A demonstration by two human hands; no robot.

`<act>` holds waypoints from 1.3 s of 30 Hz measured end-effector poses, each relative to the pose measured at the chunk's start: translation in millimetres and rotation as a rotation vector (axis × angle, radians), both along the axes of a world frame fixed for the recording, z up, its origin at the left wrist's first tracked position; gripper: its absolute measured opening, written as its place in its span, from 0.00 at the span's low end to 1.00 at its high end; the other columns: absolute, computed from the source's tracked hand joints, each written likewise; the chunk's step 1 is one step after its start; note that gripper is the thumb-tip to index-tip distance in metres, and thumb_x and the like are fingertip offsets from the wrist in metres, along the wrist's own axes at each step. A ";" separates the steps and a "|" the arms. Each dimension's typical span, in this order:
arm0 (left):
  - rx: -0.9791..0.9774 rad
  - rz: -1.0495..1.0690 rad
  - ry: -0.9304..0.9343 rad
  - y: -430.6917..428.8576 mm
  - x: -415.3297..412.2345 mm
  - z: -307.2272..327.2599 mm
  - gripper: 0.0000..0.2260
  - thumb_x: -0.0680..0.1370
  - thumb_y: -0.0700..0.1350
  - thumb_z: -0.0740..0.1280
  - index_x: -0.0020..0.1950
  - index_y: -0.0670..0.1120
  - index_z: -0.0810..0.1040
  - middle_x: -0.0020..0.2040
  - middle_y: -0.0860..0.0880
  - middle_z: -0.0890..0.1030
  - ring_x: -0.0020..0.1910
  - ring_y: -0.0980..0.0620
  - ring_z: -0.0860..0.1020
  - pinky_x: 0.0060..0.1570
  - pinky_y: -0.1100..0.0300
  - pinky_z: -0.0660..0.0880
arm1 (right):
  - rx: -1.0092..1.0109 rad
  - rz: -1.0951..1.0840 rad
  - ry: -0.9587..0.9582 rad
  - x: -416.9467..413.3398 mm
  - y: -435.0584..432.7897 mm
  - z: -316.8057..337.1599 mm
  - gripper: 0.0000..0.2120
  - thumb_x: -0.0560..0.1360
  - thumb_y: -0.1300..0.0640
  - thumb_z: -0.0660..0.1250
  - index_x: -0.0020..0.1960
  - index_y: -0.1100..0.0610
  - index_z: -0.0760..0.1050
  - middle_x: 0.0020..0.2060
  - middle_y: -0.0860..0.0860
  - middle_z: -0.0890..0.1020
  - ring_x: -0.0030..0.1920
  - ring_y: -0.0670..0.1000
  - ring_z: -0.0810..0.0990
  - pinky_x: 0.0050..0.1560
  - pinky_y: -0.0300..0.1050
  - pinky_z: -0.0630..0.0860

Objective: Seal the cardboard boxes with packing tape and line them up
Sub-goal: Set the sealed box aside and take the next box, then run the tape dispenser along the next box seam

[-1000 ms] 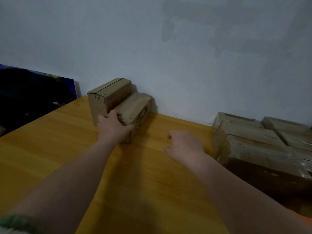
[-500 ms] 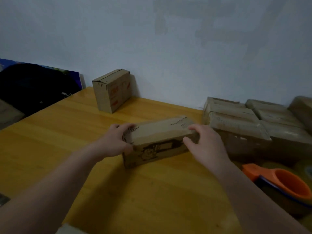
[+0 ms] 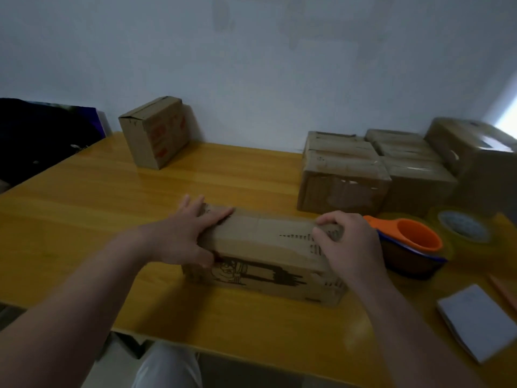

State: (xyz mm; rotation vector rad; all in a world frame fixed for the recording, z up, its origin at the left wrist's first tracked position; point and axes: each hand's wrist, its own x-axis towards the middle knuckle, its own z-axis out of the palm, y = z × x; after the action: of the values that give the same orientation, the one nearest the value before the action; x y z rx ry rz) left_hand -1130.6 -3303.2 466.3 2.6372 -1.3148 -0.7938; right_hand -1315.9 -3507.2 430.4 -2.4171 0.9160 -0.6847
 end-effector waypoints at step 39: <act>-0.098 -0.296 -0.389 -73.9 -53.4 -13.2 0.52 0.68 0.74 0.59 0.78 0.45 0.40 0.79 0.48 0.46 0.77 0.50 0.45 0.74 0.42 0.40 | 0.533 0.181 -0.317 3.8 -17.5 113.2 0.12 0.74 0.48 0.70 0.55 0.50 0.78 0.45 0.49 0.83 0.36 0.44 0.82 0.32 0.40 0.77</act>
State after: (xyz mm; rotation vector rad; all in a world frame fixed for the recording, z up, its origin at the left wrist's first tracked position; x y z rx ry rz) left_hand -1184.0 -3377.2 453.1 2.6399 -1.8161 -0.2290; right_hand -1312.0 -3524.7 543.6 -1.8292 0.6386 -0.6345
